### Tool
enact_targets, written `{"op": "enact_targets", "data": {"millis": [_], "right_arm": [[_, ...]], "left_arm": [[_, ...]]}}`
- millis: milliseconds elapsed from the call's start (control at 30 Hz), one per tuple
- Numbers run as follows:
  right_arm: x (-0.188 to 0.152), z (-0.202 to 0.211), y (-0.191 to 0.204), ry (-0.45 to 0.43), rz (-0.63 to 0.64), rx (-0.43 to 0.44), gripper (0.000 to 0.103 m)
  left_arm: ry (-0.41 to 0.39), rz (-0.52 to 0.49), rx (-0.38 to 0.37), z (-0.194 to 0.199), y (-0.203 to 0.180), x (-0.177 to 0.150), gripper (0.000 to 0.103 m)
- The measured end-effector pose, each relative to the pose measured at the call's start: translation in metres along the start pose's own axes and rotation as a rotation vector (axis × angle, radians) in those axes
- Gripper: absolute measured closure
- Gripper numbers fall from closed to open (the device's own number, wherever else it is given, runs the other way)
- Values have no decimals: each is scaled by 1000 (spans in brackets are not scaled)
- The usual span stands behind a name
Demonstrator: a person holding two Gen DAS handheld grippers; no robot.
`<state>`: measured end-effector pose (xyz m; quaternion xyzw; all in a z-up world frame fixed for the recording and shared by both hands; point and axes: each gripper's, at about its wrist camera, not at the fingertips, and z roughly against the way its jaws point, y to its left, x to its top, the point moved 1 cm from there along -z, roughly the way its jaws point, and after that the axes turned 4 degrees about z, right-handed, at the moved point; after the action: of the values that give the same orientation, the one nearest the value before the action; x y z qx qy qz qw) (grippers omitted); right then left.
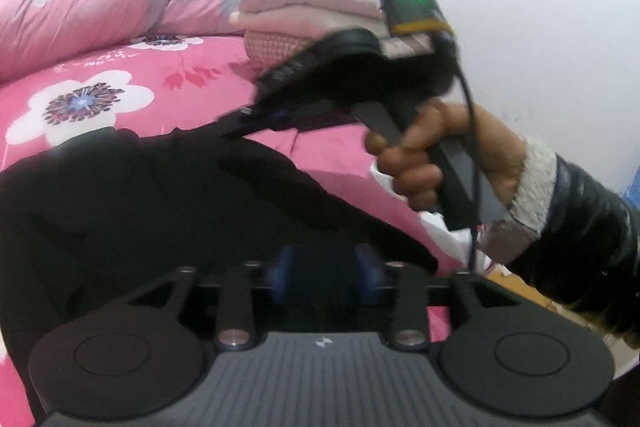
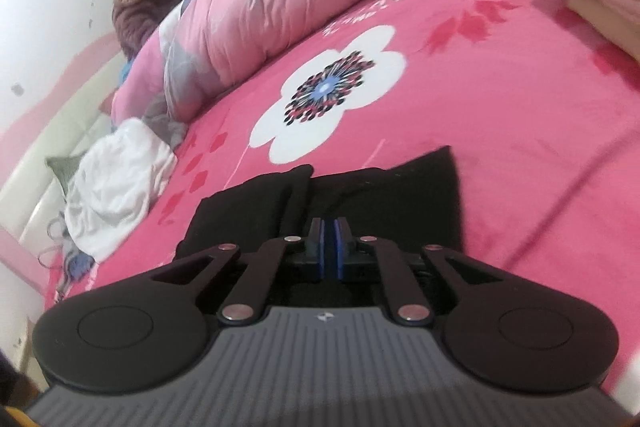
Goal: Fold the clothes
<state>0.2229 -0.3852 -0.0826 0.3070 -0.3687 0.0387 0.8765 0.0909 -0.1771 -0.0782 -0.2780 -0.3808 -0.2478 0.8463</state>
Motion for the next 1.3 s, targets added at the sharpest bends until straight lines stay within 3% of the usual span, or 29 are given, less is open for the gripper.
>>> {"op": "enact_targets", "data": {"millis": [133, 300, 367, 467, 567, 667, 833, 1300], "right_arm": [[-17, 24, 1, 1, -23, -1, 91], [-48, 46, 17, 19, -54, 2, 65], [-62, 54, 22, 20, -79, 10, 59], [-81, 62, 28, 32, -124, 32, 57], [-96, 67, 36, 41, -157, 41, 57], [-107, 70, 42, 49, -172, 34, 57], [-118, 76, 45, 49, -194, 20, 57], [-122, 70, 54, 65, -173, 9, 59]], "left_arm": [[-41, 2, 9, 26, 5, -1, 28], [-71, 3, 70, 62, 10, -9, 16], [-72, 17, 116, 76, 19, -15, 16], [-70, 27, 197, 95, 28, -24, 16], [-54, -26, 313, 106, 28, -37, 17], [-29, -76, 379, 116, 21, -53, 20], [21, -89, 430, 110, 22, -68, 29], [16, -139, 433, 99, 22, -76, 31]]}}
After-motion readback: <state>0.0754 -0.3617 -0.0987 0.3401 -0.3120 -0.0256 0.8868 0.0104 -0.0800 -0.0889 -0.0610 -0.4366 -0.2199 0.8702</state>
